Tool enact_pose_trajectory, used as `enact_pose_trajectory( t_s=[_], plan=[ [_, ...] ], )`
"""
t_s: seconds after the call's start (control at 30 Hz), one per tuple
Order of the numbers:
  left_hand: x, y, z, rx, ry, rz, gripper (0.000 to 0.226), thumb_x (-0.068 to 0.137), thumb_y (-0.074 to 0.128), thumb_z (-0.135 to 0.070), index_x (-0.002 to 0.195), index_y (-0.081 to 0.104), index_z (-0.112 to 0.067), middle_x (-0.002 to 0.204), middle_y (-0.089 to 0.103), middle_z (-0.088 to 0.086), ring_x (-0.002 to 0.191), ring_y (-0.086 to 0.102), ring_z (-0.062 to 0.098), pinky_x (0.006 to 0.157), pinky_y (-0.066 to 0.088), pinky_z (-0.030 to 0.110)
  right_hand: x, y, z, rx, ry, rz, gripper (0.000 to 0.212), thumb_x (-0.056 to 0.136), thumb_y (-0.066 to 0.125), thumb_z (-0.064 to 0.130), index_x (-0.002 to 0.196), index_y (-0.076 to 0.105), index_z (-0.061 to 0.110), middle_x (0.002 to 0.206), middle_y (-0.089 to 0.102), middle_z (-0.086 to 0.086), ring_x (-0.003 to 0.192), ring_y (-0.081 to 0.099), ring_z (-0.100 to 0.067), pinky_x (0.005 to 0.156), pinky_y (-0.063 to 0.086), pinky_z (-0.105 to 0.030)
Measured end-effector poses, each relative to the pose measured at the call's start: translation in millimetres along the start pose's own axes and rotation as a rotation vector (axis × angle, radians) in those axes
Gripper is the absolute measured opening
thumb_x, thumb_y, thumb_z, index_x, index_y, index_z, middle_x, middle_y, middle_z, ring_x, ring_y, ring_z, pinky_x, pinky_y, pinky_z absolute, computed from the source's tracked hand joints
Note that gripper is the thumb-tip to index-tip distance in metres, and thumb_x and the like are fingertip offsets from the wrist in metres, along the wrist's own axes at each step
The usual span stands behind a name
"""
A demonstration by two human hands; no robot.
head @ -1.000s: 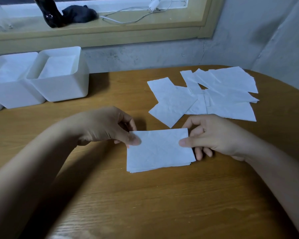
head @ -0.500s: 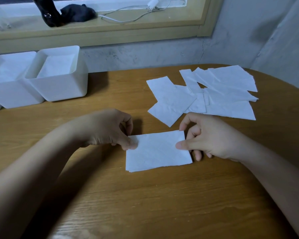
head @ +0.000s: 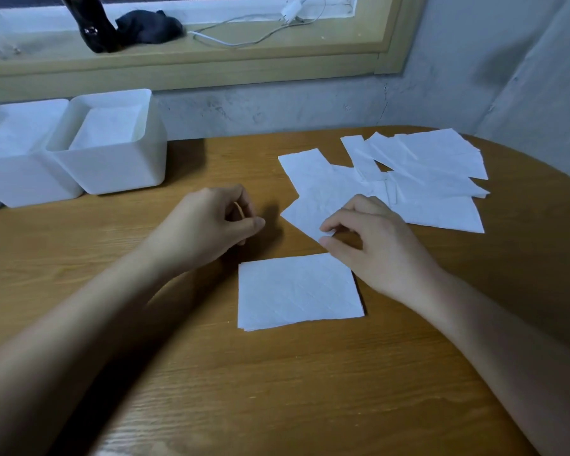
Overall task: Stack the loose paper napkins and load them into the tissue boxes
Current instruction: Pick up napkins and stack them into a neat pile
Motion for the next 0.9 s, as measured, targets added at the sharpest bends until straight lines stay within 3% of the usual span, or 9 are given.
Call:
enact_pose_trajectory(
  t_s=[0.17, 0.3, 0.5, 0.6, 0.77, 0.9],
  plan=[
    [-0.1, 13.0, 2.6, 0.006, 0.092, -0.105, 0.012, 0.098, 0.077, -0.038, 0.091, 0.068, -0.034, 0.071, 0.071, -0.013, 0.069, 0.066, 0.005, 0.057, 0.044, 0.015, 2.6, 3.5, 4.1, -0.043, 0.000, -0.017, 0.011, 0.097, 0.076, 0.036, 0.100, 0.073, 0.026, 0.099, 0.059, 0.013, 0.099, 0.056, -0.008, 0.088, 0.052, -0.032],
    [-1.5, 19.3, -2.0, 0.006, 0.189, -0.124, 0.013, 0.094, 0.082, -0.030, 0.093, 0.069, -0.033, 0.075, 0.070, -0.014, 0.074, 0.067, 0.005, 0.061, 0.047, 0.019, 1.7, 4.5, 7.1, -0.090, -0.054, -0.030, 0.010, 0.098, 0.074, 0.025, 0.090, 0.068, 0.025, 0.094, 0.056, 0.012, 0.095, 0.053, -0.011, 0.089, 0.050, -0.038],
    [-5.9, 21.8, -13.0, 0.082, 0.424, -0.137, 0.040, 0.085, 0.090, -0.037, 0.118, 0.071, -0.028, 0.106, 0.059, -0.020, 0.092, 0.060, 0.005, 0.079, 0.051, 0.025, 0.2, -0.6, 18.6, -0.036, -0.153, -0.025, 0.011, 0.104, 0.065, 0.030, 0.095, 0.064, 0.025, 0.100, 0.056, 0.015, 0.100, 0.052, -0.010, 0.093, 0.042, -0.033],
    [-9.1, 21.9, -20.6, 0.152, 0.521, -0.165, 0.040, 0.089, 0.087, -0.038, 0.124, 0.073, -0.024, 0.115, 0.061, -0.010, 0.103, 0.057, 0.013, 0.085, 0.053, 0.037, -2.3, -4.8, 26.1, -0.008, -0.187, -0.069, 0.012, 0.105, 0.063, 0.033, 0.098, 0.066, 0.024, 0.102, 0.058, 0.015, 0.102, 0.051, -0.009, 0.092, 0.039, -0.027],
    [-11.8, 20.0, -27.8, 0.163, 0.619, -0.224, 0.012, 0.098, 0.081, -0.030, 0.107, 0.078, -0.022, 0.102, 0.068, -0.008, 0.091, 0.060, 0.018, 0.075, 0.051, 0.043, -5.1, -6.1, 31.8, 0.074, -0.217, -0.095, 0.012, 0.105, 0.066, 0.032, 0.099, 0.069, 0.021, 0.103, 0.061, 0.014, 0.104, 0.056, -0.012, 0.090, 0.045, -0.033],
    [-14.3, 13.1, -29.7, 0.063, 0.561, -0.231, 0.004, 0.097, 0.081, -0.028, 0.098, 0.079, -0.024, 0.092, 0.069, -0.013, 0.080, 0.055, 0.006, 0.072, 0.045, 0.026, -3.8, -9.2, 24.6, 0.118, -0.138, -0.070, 0.027, 0.098, 0.070, 0.050, 0.112, 0.069, 0.026, 0.112, 0.061, 0.021, 0.114, 0.055, -0.006, 0.097, 0.041, -0.024]
  ],
)
Point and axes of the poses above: each hand's wrist, its own x-axis towards the middle knuckle, its own y-axis out of the palm, z = x × y, the point moved 3 cm from there along x, towards the middle knuckle
